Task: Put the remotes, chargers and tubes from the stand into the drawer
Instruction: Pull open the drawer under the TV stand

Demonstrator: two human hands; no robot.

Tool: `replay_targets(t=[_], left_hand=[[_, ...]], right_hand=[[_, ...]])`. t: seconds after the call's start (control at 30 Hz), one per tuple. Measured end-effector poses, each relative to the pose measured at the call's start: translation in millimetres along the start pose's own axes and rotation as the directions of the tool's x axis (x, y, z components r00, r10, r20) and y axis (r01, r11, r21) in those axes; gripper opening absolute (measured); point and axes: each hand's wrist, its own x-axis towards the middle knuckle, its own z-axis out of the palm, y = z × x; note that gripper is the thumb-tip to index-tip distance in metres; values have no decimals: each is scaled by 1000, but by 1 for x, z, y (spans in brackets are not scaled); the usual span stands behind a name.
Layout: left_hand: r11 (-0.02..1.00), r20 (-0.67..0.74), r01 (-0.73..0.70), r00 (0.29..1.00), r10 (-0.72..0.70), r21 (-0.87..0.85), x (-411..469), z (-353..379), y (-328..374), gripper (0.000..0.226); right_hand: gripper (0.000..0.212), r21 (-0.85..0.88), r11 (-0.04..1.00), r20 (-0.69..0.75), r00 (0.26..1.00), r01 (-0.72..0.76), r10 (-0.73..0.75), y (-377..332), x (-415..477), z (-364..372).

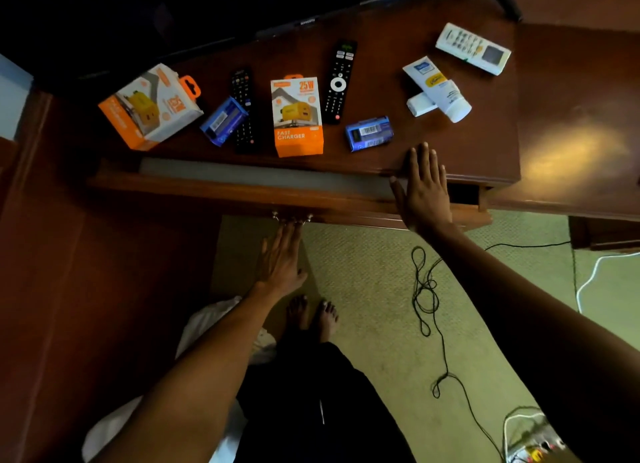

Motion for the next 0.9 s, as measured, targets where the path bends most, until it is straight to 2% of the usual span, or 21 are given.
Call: replay_targets(t=[0.13,0.2,0.27,0.37,0.43,0.47,0.57,0.67,0.77,0.9], left_hand=[[1000,90,-6,996,6,7,-15,-5,3,98],[999,75,-18,997,21,-37,-20,-18,3,85],[982,-7,-65,998,65,-175,-28,-40,5,68],[920,-275,-203,955,110,-335,-33,-77,7,42],[927,-380,-248,916,130,-281,-23,-95,2,36],[945,-388,-243,910,145,-219,-14,-99,-2,38],[990,-225,-140,966,129,-33,12,-101,-18,60],[999,-80,-42,996,43,23,27,-97,-29,69],[999,-83,-40,996,42,29,26,-98,-29,69],[999,-88,-33,996,34,22,16,-96,-26,68]], right_hand=[[71,-7,1000,34,999,9,-9,1,-3,-3],[70,2,1000,55,998,4,-5,-1,-6,-5],[66,29,1000,51,999,-4,2,-6,-11,-8],[51,32,995,-65,994,93,-90,-16,-28,-7],[40,54,986,-117,981,160,-153,-24,-40,-4],[38,74,981,-97,980,179,-172,-28,-46,-2],[54,93,977,65,978,194,-200,-39,-52,13],[67,30,988,208,966,152,-155,-44,-50,26],[58,13,991,210,969,134,-134,-46,-48,26],[50,83,986,243,957,143,-160,-41,-53,24]])
